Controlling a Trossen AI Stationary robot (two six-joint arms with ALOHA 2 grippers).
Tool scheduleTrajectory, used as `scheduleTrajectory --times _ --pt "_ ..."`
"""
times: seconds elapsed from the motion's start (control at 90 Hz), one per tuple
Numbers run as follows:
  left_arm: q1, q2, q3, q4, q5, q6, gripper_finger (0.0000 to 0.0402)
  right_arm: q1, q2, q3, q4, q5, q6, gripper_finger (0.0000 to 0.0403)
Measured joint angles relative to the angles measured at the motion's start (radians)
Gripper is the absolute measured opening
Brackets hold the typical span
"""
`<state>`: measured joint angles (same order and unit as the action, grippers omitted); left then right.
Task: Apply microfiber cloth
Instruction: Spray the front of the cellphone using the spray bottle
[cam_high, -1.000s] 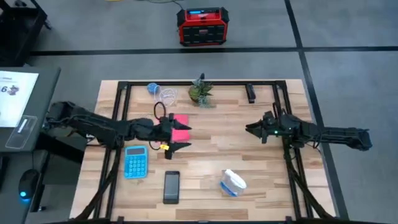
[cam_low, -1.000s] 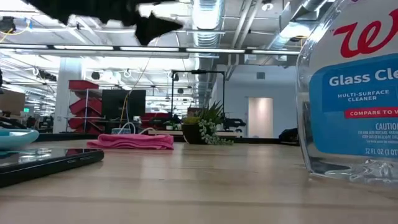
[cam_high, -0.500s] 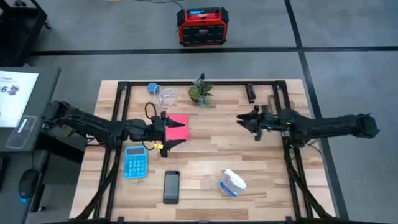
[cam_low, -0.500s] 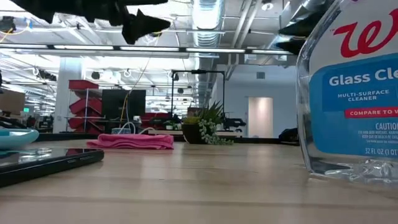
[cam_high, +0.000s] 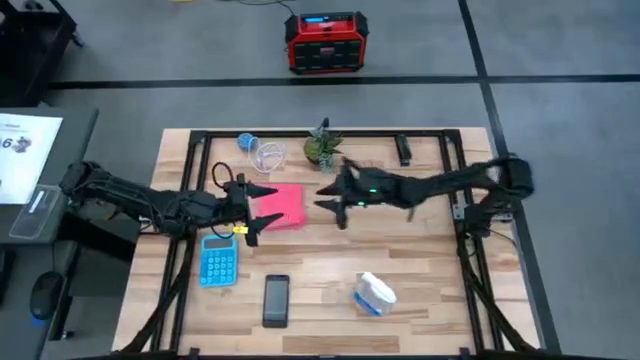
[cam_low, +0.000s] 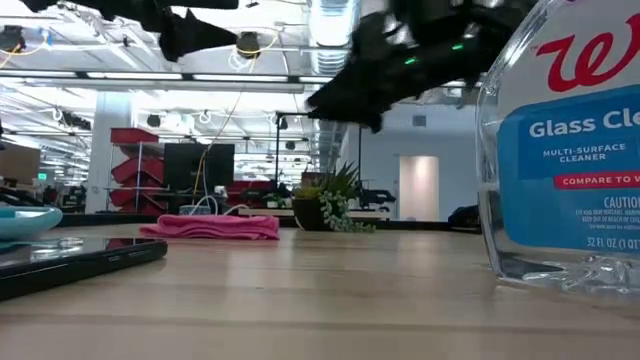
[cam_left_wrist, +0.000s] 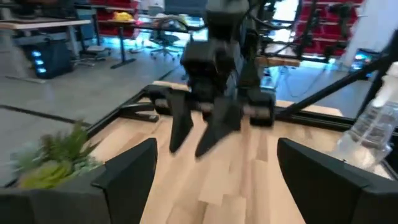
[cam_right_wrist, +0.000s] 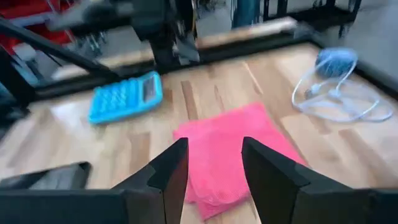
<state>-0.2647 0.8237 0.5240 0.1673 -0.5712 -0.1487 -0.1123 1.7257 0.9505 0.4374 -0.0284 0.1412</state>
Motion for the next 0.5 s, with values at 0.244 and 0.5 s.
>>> scheduleTrajectory --times 0.244,0.5 --pt "-0.055 -0.052 0.000 -0.107 -0.047 -0.067 0.0305 0.003 0.263 0.257 -0.109 -0.002 -0.045 0.0166" --pt "-0.071 -0.052 0.000 -0.134 -0.047 -0.106 0.0305 -0.026 0.497 0.506 -0.247 -0.002 -0.081 0.0183"
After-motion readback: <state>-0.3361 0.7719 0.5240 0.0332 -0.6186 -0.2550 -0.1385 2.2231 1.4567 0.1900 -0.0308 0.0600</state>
